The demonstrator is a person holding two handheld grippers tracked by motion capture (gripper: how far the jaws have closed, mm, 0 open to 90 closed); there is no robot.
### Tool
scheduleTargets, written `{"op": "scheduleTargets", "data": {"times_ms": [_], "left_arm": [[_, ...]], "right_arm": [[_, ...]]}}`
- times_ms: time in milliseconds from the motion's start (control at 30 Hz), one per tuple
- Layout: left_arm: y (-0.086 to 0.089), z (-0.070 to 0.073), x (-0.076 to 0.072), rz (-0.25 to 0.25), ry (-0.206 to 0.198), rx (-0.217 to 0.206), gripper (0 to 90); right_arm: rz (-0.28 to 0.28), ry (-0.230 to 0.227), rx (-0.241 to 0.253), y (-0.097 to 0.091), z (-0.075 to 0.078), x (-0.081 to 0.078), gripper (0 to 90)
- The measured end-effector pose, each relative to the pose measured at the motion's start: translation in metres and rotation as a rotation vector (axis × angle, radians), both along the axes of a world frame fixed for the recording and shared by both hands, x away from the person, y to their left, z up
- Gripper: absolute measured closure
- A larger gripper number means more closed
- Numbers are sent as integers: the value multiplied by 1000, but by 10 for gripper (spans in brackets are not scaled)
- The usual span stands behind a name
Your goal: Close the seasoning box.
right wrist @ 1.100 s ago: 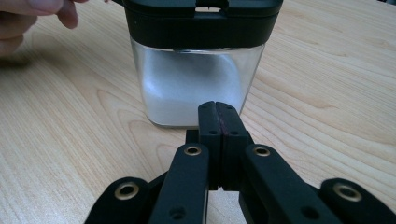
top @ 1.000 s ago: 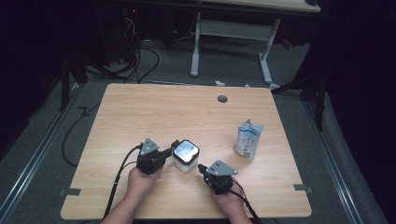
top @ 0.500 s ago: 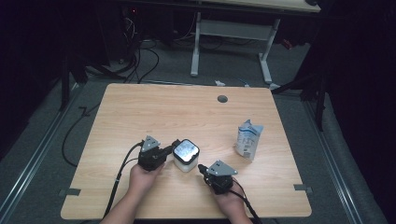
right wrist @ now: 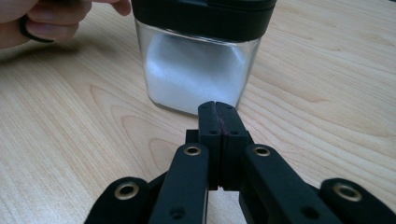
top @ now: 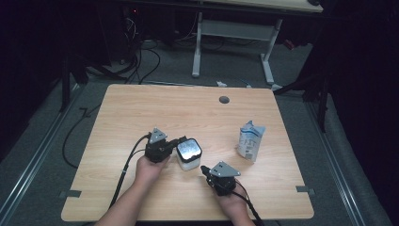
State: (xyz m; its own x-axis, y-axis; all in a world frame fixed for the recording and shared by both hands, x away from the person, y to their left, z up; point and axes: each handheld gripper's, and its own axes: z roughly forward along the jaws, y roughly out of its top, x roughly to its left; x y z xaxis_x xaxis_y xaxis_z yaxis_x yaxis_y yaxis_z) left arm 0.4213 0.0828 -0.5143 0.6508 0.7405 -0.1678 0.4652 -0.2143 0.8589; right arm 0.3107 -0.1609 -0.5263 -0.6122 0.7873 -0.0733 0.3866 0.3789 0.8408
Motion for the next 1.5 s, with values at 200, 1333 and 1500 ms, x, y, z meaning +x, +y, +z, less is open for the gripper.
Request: {"op": "scheduleTargets", "data": {"times_ms": [200, 1333, 1500], "left_arm": [[14, 1, -9, 15, -15, 28, 900], [100, -6, -79, 84, -30, 101, 401], [101, -6, -79, 82, -29, 99, 389]], "right_arm": [[-20, 7, 5, -3, -1, 2, 898], [-82, 15, -19, 8, 6, 35, 900], [-63, 11, -23, 12, 6, 29, 900]]}}
